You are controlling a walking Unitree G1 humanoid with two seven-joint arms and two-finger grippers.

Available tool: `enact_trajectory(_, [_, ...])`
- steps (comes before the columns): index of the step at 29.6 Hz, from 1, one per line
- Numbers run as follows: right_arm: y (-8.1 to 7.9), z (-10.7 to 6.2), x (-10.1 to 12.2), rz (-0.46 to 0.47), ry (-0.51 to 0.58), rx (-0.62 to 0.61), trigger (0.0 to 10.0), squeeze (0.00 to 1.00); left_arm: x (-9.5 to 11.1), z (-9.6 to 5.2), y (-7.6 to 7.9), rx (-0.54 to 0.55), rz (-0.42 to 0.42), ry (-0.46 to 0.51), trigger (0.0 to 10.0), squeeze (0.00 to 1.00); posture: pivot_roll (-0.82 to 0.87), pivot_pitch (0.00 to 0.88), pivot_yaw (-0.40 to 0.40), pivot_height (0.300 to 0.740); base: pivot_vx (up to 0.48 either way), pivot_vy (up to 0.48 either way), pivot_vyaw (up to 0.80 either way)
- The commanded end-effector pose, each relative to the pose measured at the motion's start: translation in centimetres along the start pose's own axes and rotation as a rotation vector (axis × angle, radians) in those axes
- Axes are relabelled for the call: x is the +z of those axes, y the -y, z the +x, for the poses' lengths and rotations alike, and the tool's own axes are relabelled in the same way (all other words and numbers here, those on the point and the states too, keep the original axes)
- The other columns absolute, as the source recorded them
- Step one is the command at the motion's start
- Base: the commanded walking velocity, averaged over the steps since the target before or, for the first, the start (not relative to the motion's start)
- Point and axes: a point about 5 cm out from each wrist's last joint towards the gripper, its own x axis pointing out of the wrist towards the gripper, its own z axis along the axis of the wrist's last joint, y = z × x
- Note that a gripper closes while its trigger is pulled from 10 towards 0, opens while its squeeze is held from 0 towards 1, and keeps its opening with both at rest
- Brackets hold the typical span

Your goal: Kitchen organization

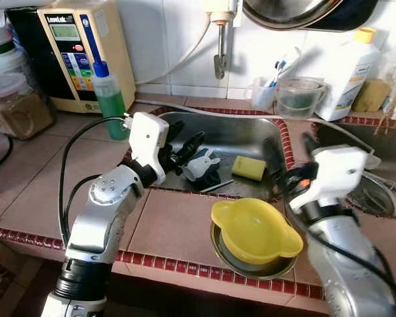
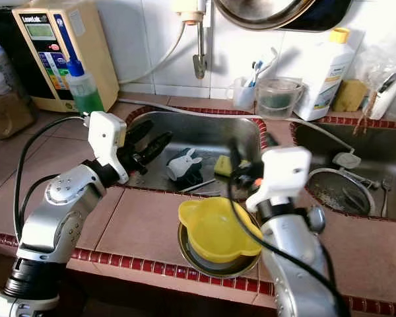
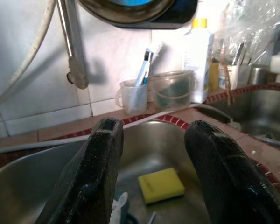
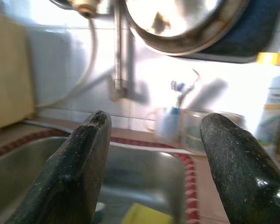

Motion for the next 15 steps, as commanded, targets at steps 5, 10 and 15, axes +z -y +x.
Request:
enact_trajectory(5, [0.29,0.01,-0.56,-0.011,-0.008,-0.014,10.0,0.0,-0.31,0.1,0.0,0.003,-0.021,-0.021,10.0,0.0,-0.19,0.011,0.048,0.703,0.0,0.0,0.0])
enact_trajectory(10, [0.22,0.16,-0.73,-0.013,-0.006,-0.015,10.0,0.0,-0.34,0.3,-0.22,0.005,-0.071,-0.042,10.0,0.0,-0.19,0.002,0.047,0.703,0.0,0.0,0.0])
enact_trajectory(15, [0.1,0.16,-0.9,-0.011,-0.008,-0.008,10.0,0.0,-0.24,0.25,-0.37,0.003,-0.064,-0.044,10.0,0.0,-0.19,0.0,0.047,0.703,0.0,0.0,0.0])
